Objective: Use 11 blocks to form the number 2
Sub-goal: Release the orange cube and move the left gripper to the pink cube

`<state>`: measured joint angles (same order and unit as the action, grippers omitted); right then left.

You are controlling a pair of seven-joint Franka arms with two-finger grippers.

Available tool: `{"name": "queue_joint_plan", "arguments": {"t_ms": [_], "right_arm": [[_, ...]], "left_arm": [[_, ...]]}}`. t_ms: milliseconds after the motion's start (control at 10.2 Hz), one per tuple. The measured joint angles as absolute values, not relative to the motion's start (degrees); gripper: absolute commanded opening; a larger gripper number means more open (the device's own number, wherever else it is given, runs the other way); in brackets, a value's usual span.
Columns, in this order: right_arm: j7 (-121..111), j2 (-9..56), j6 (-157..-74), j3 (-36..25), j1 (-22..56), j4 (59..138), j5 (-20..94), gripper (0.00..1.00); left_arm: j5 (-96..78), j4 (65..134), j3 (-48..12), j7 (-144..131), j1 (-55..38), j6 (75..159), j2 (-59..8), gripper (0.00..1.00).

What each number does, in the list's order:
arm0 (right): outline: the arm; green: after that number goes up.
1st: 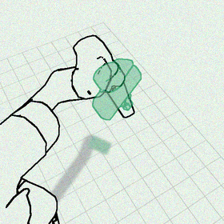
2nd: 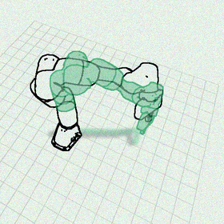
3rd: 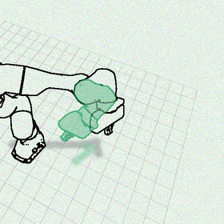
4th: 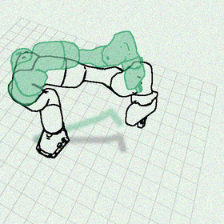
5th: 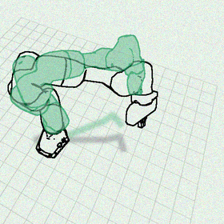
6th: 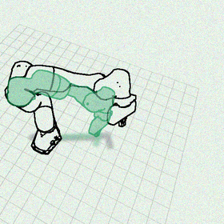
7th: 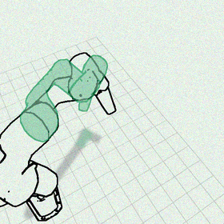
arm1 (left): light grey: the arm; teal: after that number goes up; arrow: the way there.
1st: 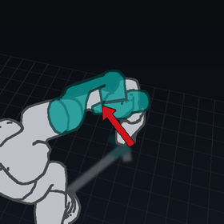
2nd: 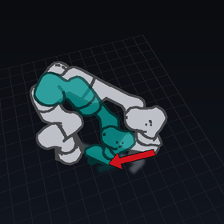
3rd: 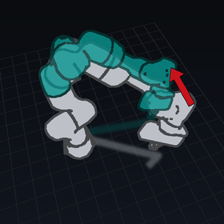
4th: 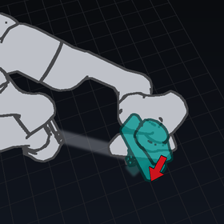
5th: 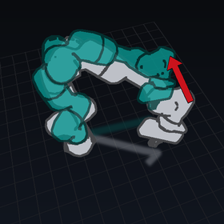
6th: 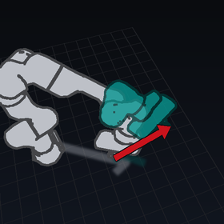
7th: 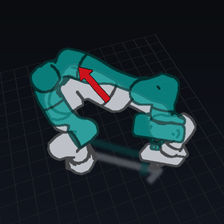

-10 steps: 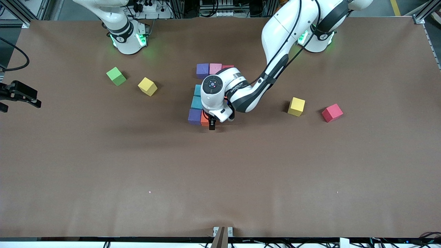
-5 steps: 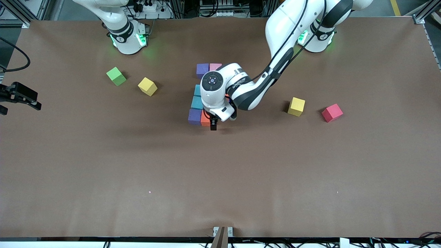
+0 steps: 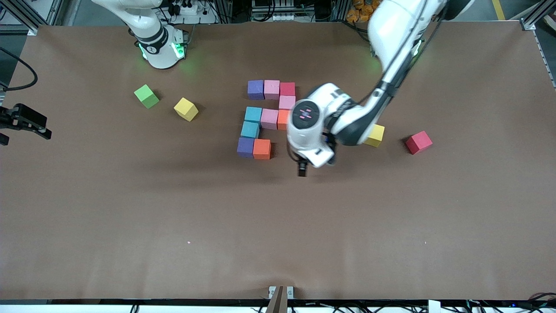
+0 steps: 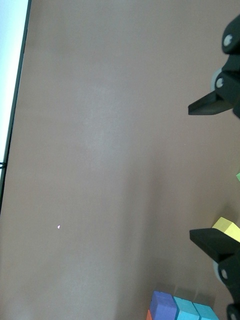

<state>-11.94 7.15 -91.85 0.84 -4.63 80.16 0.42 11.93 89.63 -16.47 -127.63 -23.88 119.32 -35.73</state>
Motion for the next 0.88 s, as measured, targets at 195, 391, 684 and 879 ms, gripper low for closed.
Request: {"name": "queue_joint_plan", "arguments": {"t_ms": [195, 391, 684, 879], "right_arm": [[-11.94, 7.14, -91.62, 0.49, -5.21, 80.15, 0.42, 1.00], [-11.93, 7.14, -91.67, 0.30, -5.28, 80.13, 0.42, 1.00], [-11.85, 7.11, -91.74, 0.03, -5.90, 80.00, 1.36, 1.00], [-11.85, 7.06, -91.75, 0.06, -6.00, 79.95, 1.56, 1.00]], "left_arm": [[11.93, 97.19, -16.52, -118.61, -17.37, 119.32, -30.94, 1.00], [11.92, 104.09, -16.66, -107.38, -11.87, 119.36, -26.67, 1.00], [11.85, 110.97, -18.75, -89.24, -2.84, 119.42, -22.16, 1.00], [11.84, 113.95, -22.02, -78.44, 3.23, 119.43, -20.98, 1.00]]}}
